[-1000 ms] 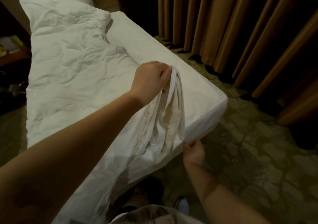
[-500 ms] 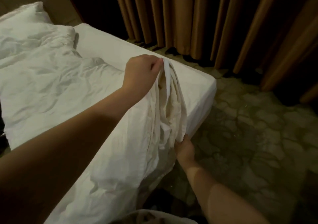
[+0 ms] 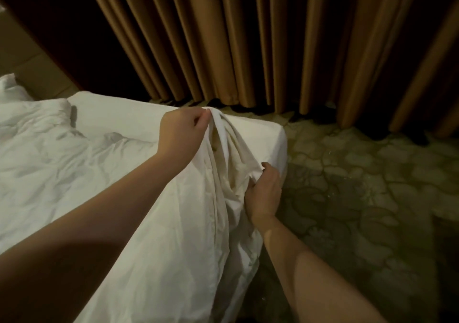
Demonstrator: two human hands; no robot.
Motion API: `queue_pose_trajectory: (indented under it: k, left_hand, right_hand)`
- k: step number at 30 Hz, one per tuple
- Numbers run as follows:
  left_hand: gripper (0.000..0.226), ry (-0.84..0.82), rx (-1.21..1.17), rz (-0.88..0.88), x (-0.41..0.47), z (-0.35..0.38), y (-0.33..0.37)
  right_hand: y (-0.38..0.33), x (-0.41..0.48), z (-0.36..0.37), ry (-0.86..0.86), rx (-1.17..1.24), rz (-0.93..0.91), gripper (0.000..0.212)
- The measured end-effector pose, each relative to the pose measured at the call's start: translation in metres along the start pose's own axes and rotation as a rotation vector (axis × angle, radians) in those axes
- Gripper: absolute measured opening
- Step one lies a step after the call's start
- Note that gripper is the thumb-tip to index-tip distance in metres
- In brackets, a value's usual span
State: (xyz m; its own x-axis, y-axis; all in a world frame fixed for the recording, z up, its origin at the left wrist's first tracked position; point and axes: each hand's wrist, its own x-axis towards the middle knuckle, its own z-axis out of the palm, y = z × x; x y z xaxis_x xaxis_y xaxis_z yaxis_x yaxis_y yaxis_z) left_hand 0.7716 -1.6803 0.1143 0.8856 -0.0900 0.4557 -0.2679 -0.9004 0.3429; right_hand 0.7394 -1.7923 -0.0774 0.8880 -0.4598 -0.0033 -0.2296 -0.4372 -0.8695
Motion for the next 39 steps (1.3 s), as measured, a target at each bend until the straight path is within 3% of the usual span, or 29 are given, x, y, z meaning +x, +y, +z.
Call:
queue_pose_trajectory:
  k: [3,5,7,11,14,19,21,25,27,31,33,35,37,39]
  left_hand:
    - [0.043,-0.002,-0.002,-0.003,0.003,0.0,-0.001]
    - [0.044,-0.008,-0.002,-0.001,0.004,-0.001,-0.002]
    - [0.047,-0.006,-0.007,0.002,0.005,-0.002,-0.003]
    - [0.041,-0.001,-0.029,-0.01,0.008,-0.003,-0.011]
    - [0.041,0.004,-0.053,-0.018,0.009,-0.003,-0.013]
    - [0.038,-0.018,-0.071,0.016,0.009,0.0,-0.013]
    - [0.038,-0.032,-0.076,0.023,0.009,0.0,-0.014]
    - [0.036,-0.046,-0.088,0.019,0.01,-0.007,-0.02]
    - [0.036,-0.043,-0.095,0.01,0.012,-0.009,-0.023]
    - [0.035,-0.036,-0.091,-0.015,0.014,-0.012,-0.03]
    - [0.036,-0.027,-0.096,-0.01,0.015,-0.012,-0.032]
    - [0.035,-0.032,-0.103,-0.003,0.015,-0.011,-0.031]
    - [0.037,-0.044,-0.097,0.023,0.015,-0.009,-0.03]
    - [0.037,-0.057,-0.093,0.058,0.013,-0.009,-0.029]
  right_hand:
    - [0.014,-0.002,0.01,-0.077,-0.216,-0.018,0.079]
    - [0.022,-0.009,0.02,-0.117,-0.251,0.099,0.088]
    - [0.019,-0.01,0.024,-0.077,-0.165,0.135,0.08]
    - [-0.016,0.01,-0.01,0.083,0.108,0.027,0.058]
    - [-0.039,0.014,-0.035,0.138,0.057,-0.135,0.058]
    - [-0.065,-0.004,-0.028,-0.093,-0.108,-0.19,0.061]
    - [-0.072,-0.001,-0.03,-0.047,-0.138,-0.237,0.053]
    - [-0.087,0.013,-0.039,-0.002,0.071,-0.244,0.041]
    - [-0.096,0.013,-0.039,-0.102,0.188,-0.199,0.038]
    - [-0.097,0.012,-0.033,-0.39,0.512,-0.019,0.007]
    - [-0.086,0.011,-0.03,-0.407,0.579,0.014,0.016]
    - [-0.078,0.012,-0.026,-0.426,0.454,0.01,0.02]
    - [-0.069,0.022,-0.024,-0.319,0.287,-0.028,0.018]
    - [-0.063,0.037,-0.029,-0.109,0.199,-0.051,0.016]
